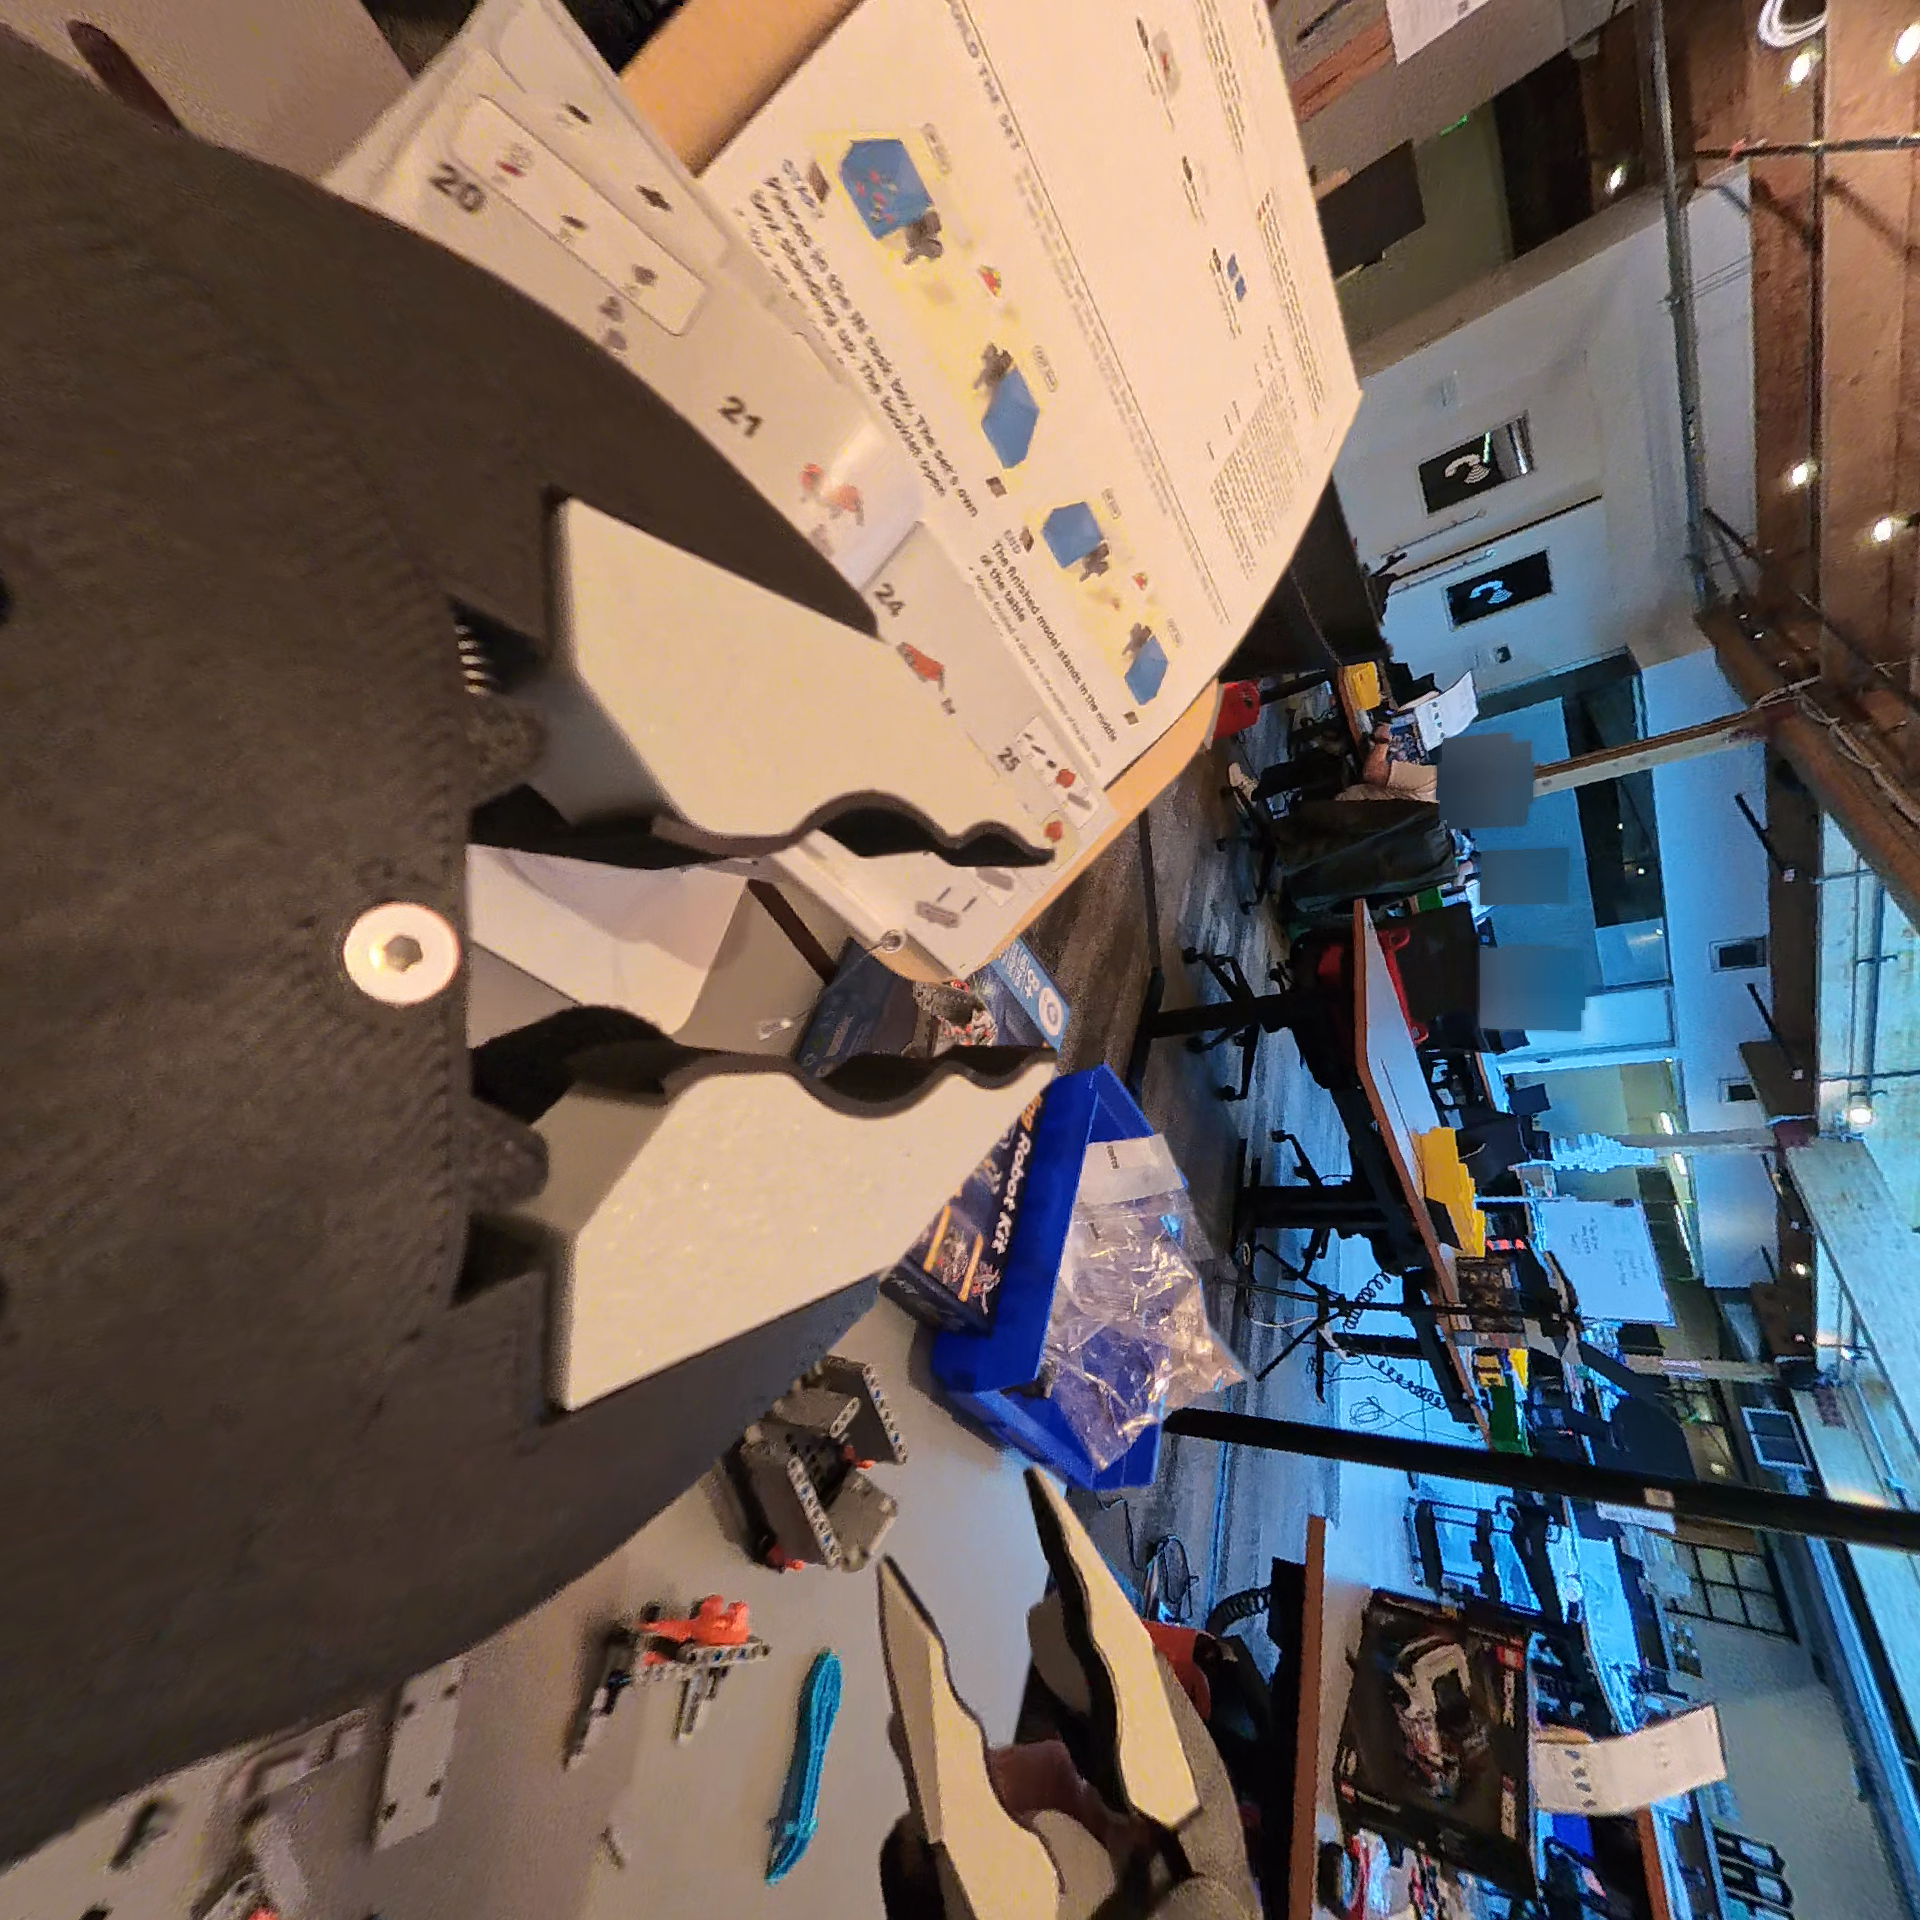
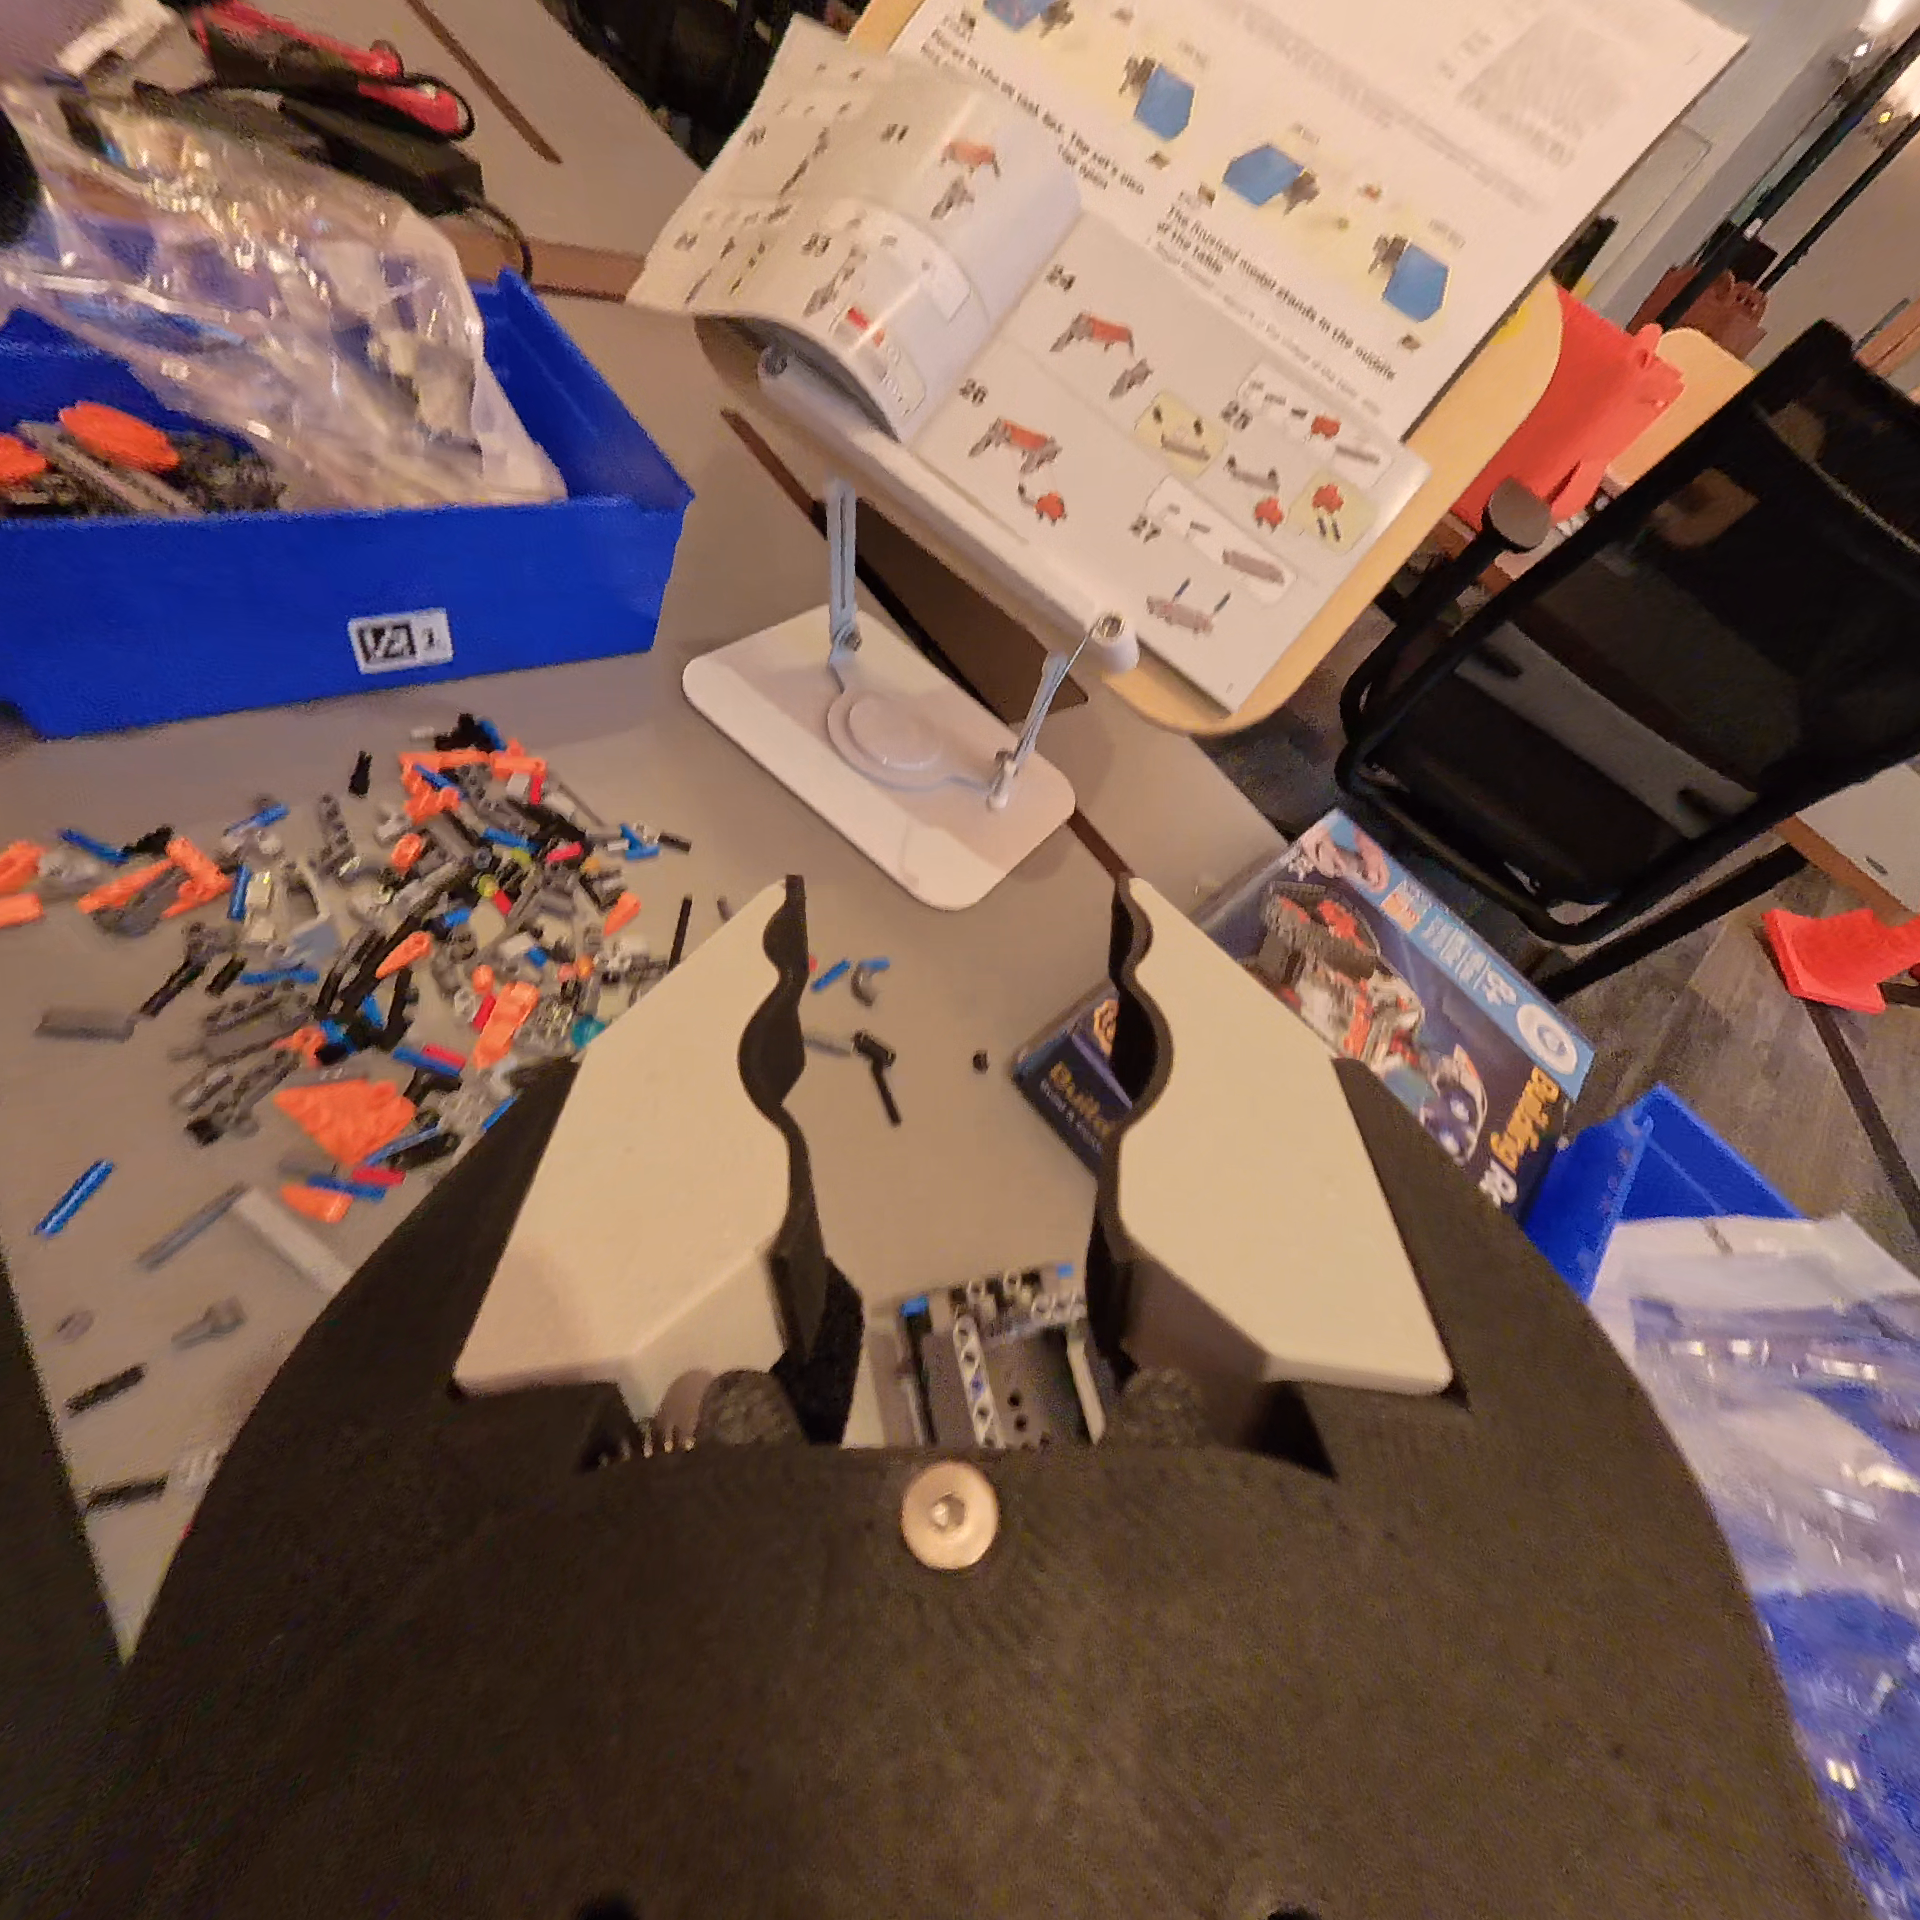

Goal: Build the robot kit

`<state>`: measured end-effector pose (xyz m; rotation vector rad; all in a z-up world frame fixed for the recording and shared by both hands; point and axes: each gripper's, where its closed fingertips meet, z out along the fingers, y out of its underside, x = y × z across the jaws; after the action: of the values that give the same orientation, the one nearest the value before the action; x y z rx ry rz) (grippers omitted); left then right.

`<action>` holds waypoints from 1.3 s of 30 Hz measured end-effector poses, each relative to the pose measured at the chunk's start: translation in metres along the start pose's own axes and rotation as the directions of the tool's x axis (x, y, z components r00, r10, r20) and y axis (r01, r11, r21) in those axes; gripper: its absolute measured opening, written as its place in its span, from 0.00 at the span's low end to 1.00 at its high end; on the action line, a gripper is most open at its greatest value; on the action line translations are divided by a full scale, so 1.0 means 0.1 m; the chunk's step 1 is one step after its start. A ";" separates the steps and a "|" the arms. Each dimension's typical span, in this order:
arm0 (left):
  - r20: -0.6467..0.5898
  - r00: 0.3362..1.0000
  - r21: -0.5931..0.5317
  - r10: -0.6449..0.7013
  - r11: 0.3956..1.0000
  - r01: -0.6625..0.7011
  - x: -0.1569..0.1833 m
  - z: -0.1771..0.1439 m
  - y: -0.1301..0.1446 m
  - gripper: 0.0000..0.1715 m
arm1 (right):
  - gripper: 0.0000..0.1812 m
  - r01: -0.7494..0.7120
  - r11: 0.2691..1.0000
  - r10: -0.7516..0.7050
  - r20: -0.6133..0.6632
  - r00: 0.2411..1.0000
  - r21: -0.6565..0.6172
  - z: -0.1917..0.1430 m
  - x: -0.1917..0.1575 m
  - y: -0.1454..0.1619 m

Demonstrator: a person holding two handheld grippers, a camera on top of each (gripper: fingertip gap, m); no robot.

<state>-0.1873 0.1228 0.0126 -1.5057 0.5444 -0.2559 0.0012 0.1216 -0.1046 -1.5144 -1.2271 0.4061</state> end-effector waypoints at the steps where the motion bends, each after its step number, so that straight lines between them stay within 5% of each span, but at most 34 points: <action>1: 0.001 1.000 -0.010 -0.004 1.000 0.004 -0.04 0.11 -0.01 0.19 | 0.32 -0.005 1.000 0.005 0.007 1.000 0.013 0.08 0.05 -0.07; 7: 0.082 0.992 -0.151 -0.096 0.983 0.108 -0.48 0.69 0.45 0.22 | 0.31 -0.046 0.999 0.045 0.030 0.999 0.029 0.66 0.46 -0.28; 11: 0.240 0.954 -0.263 -0.179 0.934 0.242 -0.81 0.78 0.92 0.25 | 0.36 -0.030 0.999 0.029 0.026 0.999 0.034 1.13 0.80 -0.37; 20: 0.432 0.879 -0.141 -0.203 0.947 0.288 -1.10 0.88 1.34 0.21 | 0.50 0.121 0.992 -0.122 0.016 0.992 0.042 2.19 1.34 -0.47; 26: 0.425 0.843 0.038 -0.330 0.937 0.347 -1.21 0.84 1.38 0.17 | 0.54 0.258 0.966 -0.258 0.015 0.966 0.028 2.45 1.43 -0.42; 29: 0.384 0.835 0.108 -0.393 0.918 0.382 -1.23 0.84 1.38 0.16 | 0.47 0.290 0.956 -0.292 0.052 0.955 0.036 2.46 1.39 -0.38; 39: 0.351 0.835 0.142 -0.424 0.905 0.400 -1.24 0.83 1.36 0.13 | 0.35 0.280 0.959 -0.282 0.086 0.956 0.040 2.45 1.35 -0.38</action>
<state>-0.2758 0.2644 -0.1002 -1.5508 -0.1036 -0.3059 -0.1537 0.3577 -0.1108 -1.2848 -1.4791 0.3035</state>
